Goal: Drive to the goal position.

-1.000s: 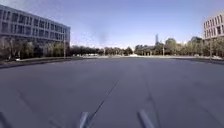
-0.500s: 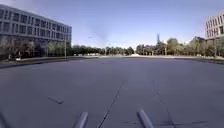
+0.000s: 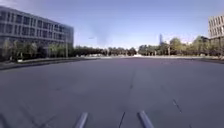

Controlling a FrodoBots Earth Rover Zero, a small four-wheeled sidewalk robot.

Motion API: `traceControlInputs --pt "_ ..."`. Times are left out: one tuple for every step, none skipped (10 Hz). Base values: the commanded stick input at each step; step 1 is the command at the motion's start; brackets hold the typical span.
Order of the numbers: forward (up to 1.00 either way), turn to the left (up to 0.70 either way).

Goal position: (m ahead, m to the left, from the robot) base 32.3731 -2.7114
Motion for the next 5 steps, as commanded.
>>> traceControlInputs --pt "1.0 0.0" --pt "1.0 0.0" --pt "1.0 0.0" --pt "1.0 0.0" --pt "1.0 0.0"
